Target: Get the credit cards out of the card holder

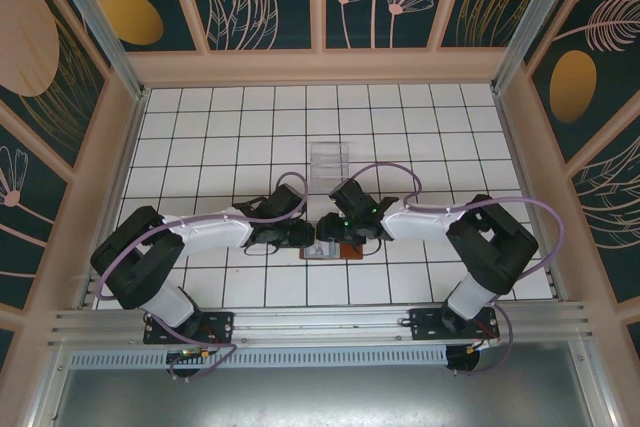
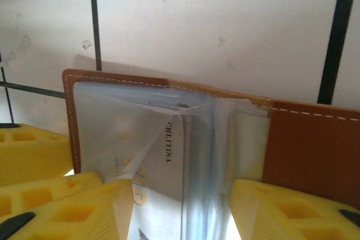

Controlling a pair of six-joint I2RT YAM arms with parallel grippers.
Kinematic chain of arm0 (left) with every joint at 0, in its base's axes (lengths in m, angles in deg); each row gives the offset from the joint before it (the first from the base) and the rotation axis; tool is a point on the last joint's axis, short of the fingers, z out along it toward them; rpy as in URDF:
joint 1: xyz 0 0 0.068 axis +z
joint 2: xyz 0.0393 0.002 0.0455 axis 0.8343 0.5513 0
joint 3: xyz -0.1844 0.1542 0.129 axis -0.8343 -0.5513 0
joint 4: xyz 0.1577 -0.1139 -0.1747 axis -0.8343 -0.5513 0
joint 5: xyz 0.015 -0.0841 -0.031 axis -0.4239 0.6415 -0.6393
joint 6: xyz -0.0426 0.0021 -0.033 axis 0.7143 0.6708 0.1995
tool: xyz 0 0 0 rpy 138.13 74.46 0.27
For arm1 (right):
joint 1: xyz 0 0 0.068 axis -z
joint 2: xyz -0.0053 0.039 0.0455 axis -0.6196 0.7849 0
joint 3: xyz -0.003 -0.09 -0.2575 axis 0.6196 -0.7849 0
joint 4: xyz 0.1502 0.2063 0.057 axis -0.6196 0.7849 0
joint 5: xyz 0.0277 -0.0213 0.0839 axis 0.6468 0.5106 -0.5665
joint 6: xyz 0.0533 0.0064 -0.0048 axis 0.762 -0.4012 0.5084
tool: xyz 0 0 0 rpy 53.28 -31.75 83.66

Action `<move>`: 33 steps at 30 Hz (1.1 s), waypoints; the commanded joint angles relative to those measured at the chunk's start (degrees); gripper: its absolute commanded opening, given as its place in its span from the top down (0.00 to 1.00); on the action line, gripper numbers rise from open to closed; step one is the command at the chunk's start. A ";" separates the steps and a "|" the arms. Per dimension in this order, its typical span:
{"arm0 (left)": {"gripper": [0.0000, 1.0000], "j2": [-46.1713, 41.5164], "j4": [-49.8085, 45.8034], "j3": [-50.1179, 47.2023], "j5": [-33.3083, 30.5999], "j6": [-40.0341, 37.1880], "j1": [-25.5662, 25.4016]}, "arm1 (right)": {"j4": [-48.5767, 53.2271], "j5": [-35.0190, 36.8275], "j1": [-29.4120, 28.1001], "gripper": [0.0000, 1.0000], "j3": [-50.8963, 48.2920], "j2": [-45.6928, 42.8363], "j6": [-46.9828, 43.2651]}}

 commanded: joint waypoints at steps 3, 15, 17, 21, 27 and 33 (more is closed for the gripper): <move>0.65 1.61 -7.06 -2.44 -4.91 -0.22 -0.39 | 5.98 7.68 0.30 0.42 -4.19 2.76 0.86; 0.65 2.18 -7.29 -2.51 -4.92 -0.23 -0.37 | 11.79 10.94 0.65 0.40 -5.32 -5.53 2.09; 0.65 2.09 -7.46 -2.47 -4.98 -0.14 -0.43 | 12.45 11.23 0.87 0.40 -5.79 -6.51 2.18; 0.65 1.96 -7.63 -2.47 -5.18 -0.02 -0.45 | 13.34 12.57 1.61 0.41 -7.18 -8.25 2.38; 0.65 0.55 -7.38 -1.97 -5.47 0.36 -0.42 | 14.70 14.92 2.47 0.46 -8.32 -8.77 2.43; 0.61 -1.76 -9.36 1.87 -4.33 1.06 -0.37 | 12.41 13.27 3.27 0.46 -7.82 -10.77 2.88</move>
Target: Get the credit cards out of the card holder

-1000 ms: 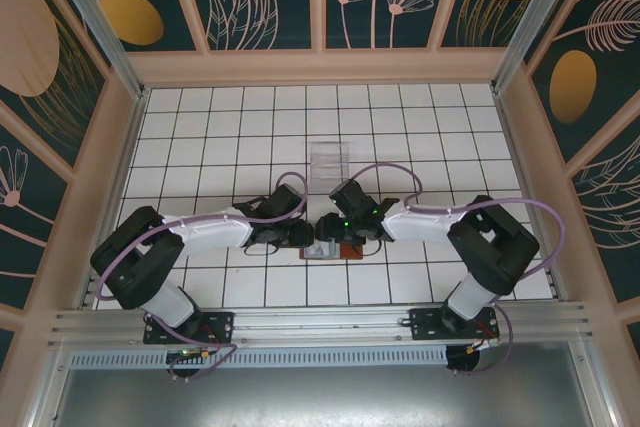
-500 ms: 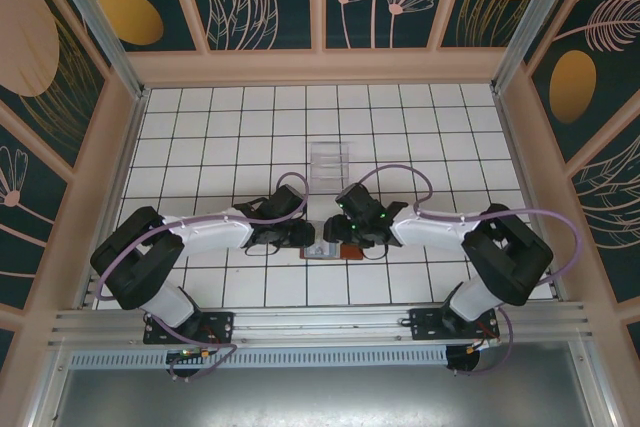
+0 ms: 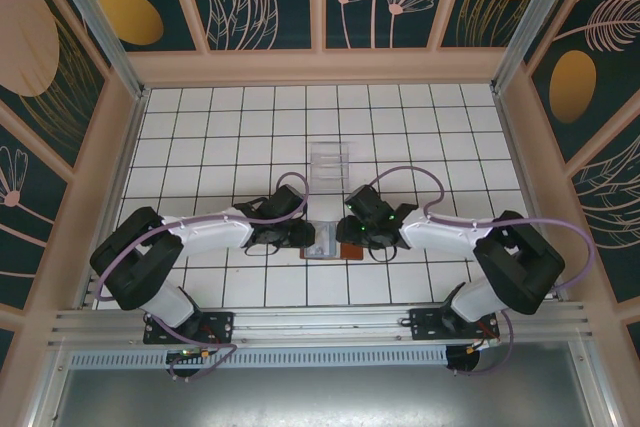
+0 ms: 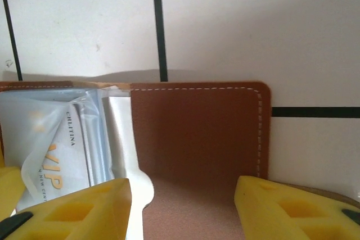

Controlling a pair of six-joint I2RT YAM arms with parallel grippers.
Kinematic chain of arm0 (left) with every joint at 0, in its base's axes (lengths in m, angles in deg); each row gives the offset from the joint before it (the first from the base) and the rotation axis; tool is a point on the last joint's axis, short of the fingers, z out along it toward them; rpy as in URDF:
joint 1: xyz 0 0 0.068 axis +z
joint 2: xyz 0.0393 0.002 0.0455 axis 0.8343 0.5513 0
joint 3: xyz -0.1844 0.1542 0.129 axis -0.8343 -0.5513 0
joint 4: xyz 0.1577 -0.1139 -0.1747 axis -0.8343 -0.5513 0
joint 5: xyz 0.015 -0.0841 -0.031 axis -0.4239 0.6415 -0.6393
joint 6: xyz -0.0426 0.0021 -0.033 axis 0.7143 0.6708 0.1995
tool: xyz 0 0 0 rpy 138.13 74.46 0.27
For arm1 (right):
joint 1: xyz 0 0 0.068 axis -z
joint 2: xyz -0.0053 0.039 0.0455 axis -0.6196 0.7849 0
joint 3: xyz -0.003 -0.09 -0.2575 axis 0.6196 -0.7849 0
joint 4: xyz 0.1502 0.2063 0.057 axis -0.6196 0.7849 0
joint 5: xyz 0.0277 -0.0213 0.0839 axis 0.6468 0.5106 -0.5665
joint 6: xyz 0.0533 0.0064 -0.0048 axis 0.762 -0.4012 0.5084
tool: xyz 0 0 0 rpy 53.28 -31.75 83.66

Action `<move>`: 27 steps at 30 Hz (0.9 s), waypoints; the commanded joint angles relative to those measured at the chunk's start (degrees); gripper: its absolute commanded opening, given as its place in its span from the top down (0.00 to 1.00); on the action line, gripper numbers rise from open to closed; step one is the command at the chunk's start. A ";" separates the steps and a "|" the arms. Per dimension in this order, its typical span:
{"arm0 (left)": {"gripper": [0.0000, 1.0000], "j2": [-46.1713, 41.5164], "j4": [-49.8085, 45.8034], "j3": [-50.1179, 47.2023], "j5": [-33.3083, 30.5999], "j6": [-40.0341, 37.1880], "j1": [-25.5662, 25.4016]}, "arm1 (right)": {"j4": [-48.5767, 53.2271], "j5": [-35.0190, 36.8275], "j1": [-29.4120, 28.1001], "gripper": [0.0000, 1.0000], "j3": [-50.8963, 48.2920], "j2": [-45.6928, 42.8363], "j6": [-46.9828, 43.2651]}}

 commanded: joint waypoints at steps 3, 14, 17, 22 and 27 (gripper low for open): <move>0.60 -1.75 -9.05 3.35 -1.27 1.31 0.05 | 6.36 3.16 2.07 0.45 -1.47 -3.05 1.09; 0.57 -5.46 -6.98 2.52 -1.76 0.36 0.09 | 8.86 -1.06 2.54 0.53 3.68 -10.01 -0.72; 0.58 -5.00 -5.55 1.32 -1.92 -1.30 0.05 | 7.81 -3.65 2.40 0.58 6.09 -9.61 -0.97; 0.60 -2.89 -2.06 0.02 0.22 -2.40 0.01 | 4.37 -9.30 1.76 0.70 11.18 -3.66 -1.27; 0.61 -0.15 -0.99 0.76 0.17 -3.22 0.03 | 2.12 -12.15 0.84 0.78 13.97 3.77 -1.18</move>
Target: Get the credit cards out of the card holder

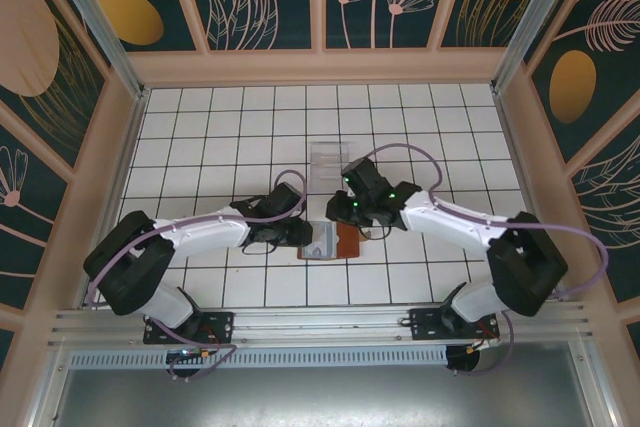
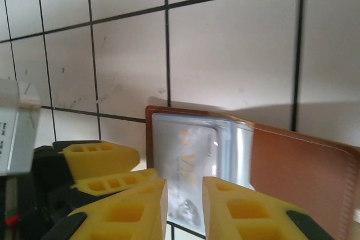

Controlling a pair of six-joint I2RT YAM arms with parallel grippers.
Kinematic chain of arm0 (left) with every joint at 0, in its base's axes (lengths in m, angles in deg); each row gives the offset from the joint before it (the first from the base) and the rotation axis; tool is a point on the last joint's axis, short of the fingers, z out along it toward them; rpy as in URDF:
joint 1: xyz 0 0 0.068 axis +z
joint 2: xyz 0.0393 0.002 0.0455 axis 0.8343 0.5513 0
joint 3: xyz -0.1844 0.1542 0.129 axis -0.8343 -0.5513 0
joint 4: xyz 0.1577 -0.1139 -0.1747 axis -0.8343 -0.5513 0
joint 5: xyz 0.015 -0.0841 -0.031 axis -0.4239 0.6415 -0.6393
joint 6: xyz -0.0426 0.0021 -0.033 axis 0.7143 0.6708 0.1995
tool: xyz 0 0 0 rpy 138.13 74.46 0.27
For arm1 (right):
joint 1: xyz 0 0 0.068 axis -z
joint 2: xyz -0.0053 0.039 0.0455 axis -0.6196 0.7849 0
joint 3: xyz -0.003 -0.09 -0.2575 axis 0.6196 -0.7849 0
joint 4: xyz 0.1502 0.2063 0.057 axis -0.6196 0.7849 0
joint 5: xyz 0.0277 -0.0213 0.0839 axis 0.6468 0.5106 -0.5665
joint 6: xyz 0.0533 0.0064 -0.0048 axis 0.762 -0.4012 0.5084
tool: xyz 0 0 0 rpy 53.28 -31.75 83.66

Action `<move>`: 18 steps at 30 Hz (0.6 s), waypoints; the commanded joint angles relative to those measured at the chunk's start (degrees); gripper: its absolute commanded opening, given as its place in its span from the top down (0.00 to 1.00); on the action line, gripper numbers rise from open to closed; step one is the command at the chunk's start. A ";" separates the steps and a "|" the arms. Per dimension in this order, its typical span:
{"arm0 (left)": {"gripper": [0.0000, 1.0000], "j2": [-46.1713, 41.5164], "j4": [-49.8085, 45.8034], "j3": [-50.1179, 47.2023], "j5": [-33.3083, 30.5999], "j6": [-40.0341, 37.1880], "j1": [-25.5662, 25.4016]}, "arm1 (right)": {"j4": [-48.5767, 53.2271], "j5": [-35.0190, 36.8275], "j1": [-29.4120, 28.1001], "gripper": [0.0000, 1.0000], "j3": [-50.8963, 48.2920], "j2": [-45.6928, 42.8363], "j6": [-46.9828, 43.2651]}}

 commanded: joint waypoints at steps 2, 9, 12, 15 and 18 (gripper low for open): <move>0.61 1.82 3.19 -0.26 1.32 -0.98 0.01 | -3.57 -4.62 -0.71 0.80 0.45 4.51 -0.32; 0.65 4.80 3.05 0.40 0.53 -0.52 0.08 | -7.59 -7.31 -1.13 0.85 -1.18 8.76 0.79; 0.67 5.51 2.28 0.42 -0.03 -0.60 0.04 | -5.20 -3.36 -1.12 0.85 -1.49 8.64 0.77; 0.68 5.43 1.83 0.15 -0.42 -0.59 0.09 | -6.83 -3.71 -0.78 0.85 -3.41 7.78 1.20; 0.68 5.34 1.70 0.08 -0.21 -0.59 0.04 | -8.25 -4.86 -0.76 0.78 -4.35 7.63 2.06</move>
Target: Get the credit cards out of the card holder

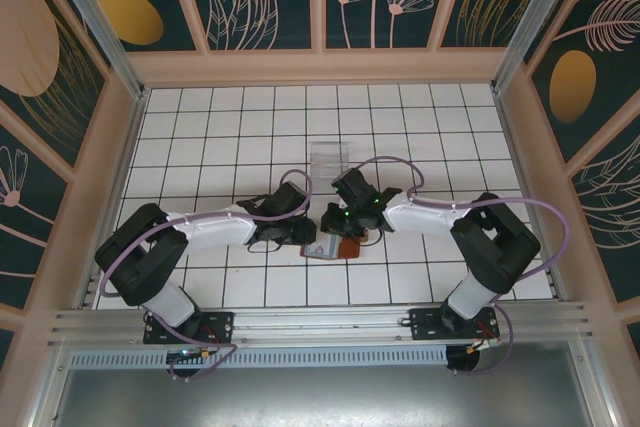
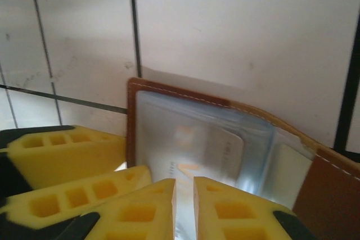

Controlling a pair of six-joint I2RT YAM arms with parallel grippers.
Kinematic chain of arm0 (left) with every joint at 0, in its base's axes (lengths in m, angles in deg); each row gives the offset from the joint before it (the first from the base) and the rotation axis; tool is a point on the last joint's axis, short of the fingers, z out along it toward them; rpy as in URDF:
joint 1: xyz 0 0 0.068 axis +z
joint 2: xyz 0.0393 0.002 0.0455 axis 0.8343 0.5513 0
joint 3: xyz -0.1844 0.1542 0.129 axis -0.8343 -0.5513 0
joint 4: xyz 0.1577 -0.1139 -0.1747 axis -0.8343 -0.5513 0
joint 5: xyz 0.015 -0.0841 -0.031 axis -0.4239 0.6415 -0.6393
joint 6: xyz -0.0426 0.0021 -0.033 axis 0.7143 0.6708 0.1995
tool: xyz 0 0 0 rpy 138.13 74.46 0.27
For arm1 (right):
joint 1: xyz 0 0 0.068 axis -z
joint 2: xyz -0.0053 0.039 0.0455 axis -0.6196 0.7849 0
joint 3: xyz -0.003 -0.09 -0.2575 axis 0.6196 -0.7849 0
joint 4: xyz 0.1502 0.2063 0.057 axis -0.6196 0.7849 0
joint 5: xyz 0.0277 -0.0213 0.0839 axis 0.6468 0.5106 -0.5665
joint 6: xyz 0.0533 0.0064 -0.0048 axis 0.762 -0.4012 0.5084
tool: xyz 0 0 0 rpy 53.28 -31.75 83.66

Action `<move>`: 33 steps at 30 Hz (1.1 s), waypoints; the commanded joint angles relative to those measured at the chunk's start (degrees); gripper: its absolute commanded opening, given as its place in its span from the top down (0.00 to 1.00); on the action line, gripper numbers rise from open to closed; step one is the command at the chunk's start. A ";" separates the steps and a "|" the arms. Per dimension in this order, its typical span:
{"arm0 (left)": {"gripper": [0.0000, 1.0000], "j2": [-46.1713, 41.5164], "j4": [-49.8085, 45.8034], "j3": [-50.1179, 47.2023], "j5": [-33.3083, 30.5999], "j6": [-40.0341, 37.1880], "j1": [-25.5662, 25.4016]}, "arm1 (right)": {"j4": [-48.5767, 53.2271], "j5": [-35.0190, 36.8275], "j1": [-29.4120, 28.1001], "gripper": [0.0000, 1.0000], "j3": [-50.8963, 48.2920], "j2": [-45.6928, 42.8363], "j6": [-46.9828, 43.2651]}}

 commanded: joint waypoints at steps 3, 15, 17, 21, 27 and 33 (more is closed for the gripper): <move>0.67 1.78 -2.35 -0.48 -0.83 -0.19 -0.02 | -2.83 -0.58 -0.08 0.75 -1.84 -0.61 1.86; 0.67 1.66 -1.22 -1.11 0.34 0.46 0.02 | -5.93 -2.32 -0.56 0.69 -3.69 -0.35 3.74; 0.67 1.83 -1.07 -1.16 0.54 0.47 0.02 | -7.70 -3.79 -0.61 0.68 -4.11 -0.07 4.27; 0.67 2.01 -1.02 -1.03 0.87 0.80 0.02 | -10.07 -5.23 -0.70 0.68 -4.74 0.33 5.36; 0.65 1.51 -1.22 -0.86 0.96 1.24 -0.02 | -9.84 -5.29 -0.78 0.66 -4.84 1.44 5.23; 0.63 0.92 -1.90 -0.68 0.34 1.46 0.00 | -1.70 0.69 -1.57 0.64 -2.62 2.00 3.04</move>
